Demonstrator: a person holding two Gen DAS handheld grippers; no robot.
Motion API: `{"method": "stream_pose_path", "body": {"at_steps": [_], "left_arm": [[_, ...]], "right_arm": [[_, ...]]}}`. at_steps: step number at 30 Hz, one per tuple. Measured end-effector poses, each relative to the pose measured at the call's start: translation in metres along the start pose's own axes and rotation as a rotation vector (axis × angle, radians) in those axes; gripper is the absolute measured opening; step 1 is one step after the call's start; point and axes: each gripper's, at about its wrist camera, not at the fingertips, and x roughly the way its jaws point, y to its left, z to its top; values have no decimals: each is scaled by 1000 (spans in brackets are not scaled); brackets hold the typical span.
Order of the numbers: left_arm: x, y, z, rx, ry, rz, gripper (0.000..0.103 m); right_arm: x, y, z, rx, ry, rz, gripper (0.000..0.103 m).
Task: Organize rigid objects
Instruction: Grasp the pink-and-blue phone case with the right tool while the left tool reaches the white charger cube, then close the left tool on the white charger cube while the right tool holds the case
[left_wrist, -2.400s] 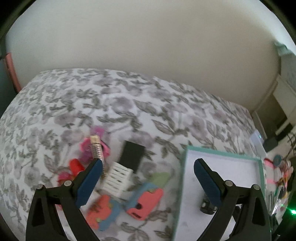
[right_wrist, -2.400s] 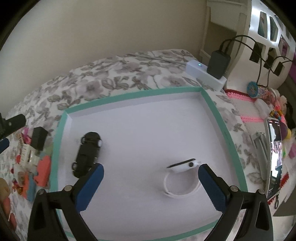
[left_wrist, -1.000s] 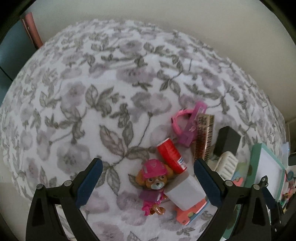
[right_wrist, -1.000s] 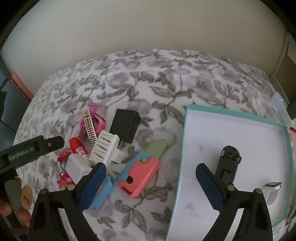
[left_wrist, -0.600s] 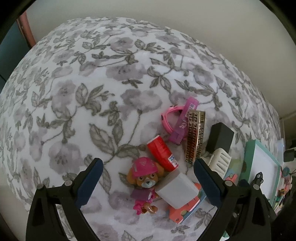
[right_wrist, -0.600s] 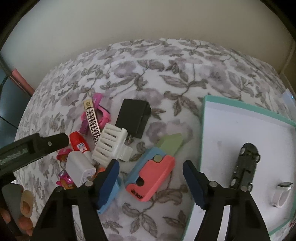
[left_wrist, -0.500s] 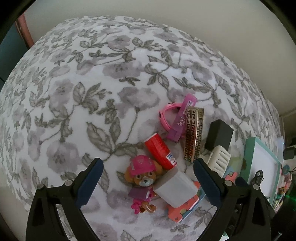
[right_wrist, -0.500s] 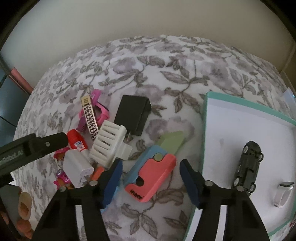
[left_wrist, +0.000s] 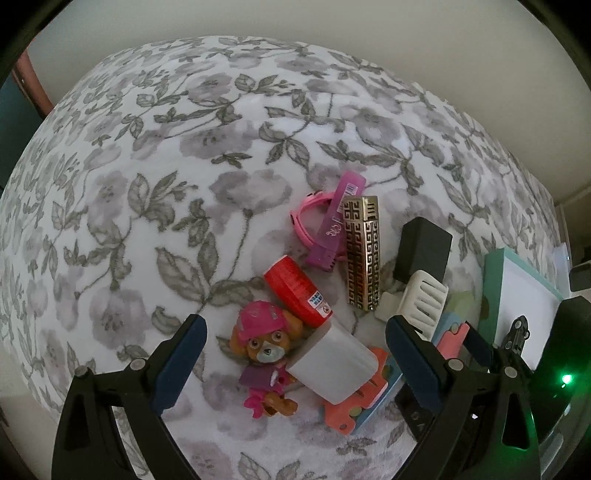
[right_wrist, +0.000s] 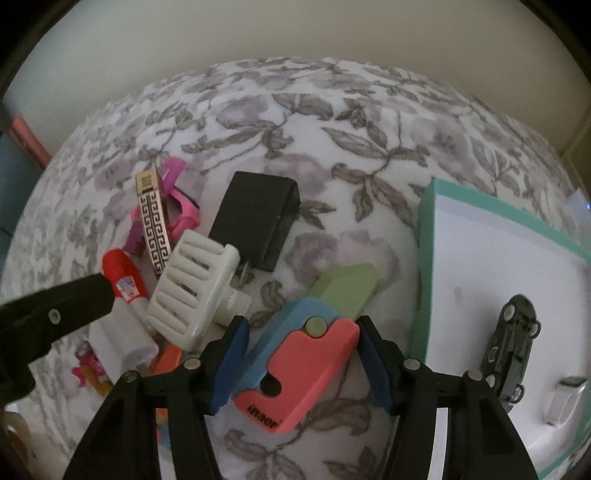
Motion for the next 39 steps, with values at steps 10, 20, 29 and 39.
{"method": "stream_pose_path", "body": {"at_steps": [10, 20, 29, 39], "left_arm": [[-2, -12, -6, 51, 7, -20, 98], [6, -30, -16, 146, 45, 14, 85], [11, -47, -24, 268, 43, 138, 73], [7, -55, -28, 344, 20, 148, 52]], "right_arm": [[-1, 1, -6, -17, -3, -9, 57], [-11, -8, -21, -30, 8, 2, 51], [-14, -8, -29, -43, 22, 18, 51], [-15, -9, -28, -39, 27, 29, 51]]}}
